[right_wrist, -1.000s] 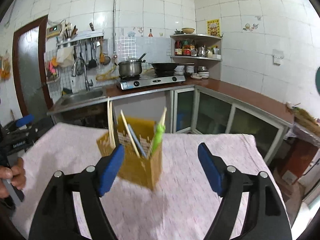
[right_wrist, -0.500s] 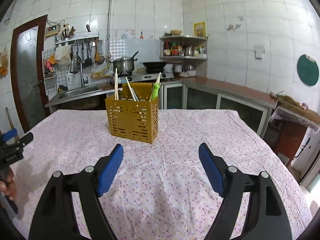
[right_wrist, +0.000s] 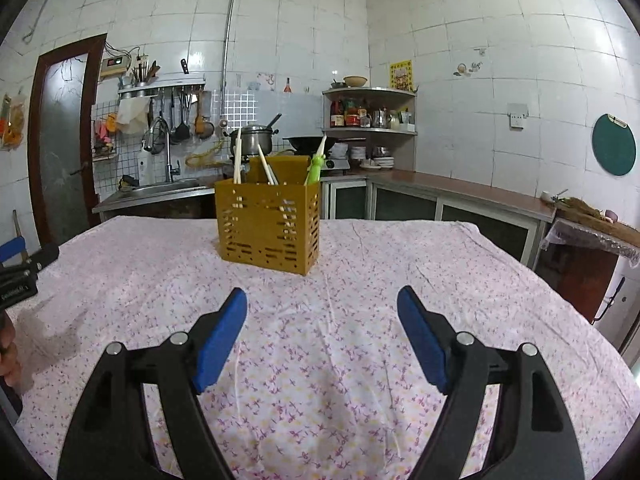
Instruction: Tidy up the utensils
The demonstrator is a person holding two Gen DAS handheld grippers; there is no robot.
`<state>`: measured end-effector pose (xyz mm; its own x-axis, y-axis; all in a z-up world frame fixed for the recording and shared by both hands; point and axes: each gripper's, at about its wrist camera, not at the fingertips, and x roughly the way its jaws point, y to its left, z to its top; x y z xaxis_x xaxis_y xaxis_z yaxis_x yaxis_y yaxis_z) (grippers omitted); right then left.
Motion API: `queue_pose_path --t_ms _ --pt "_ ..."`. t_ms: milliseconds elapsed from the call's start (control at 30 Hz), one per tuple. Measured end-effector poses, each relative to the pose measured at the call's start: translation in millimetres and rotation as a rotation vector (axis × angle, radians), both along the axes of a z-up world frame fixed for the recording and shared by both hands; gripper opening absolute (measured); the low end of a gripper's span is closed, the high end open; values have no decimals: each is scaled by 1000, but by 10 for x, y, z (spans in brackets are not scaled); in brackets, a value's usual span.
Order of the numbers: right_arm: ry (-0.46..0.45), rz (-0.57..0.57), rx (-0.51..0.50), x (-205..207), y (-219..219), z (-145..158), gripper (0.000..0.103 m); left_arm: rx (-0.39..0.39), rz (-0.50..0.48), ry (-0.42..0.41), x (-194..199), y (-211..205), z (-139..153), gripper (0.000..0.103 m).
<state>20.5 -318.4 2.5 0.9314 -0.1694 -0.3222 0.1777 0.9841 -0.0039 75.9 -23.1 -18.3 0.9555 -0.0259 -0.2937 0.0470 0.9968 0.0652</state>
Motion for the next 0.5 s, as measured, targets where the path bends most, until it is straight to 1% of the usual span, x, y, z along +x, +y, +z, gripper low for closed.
queue_pose_path --t_ms 133,200,333,400,500 --pt "-41 -12 -28 -92 64 17 76 -7 -24 -13 -39 -5 -12 98" --pt "-42 -16 -33 -120 75 12 78 -19 -33 -20 -74 -1 -9 98" --pt "-41 -23 -33 -160 59 0 78 -31 -55 -3 -72 3 -23 98" --pt "-44 -35 -24 -171 36 3 78 -23 -69 -8 -92 -31 -28 98" --pt "-51 -51 16 -157 -15 20 79 11 -77 -45 -114 -39 -13 98"
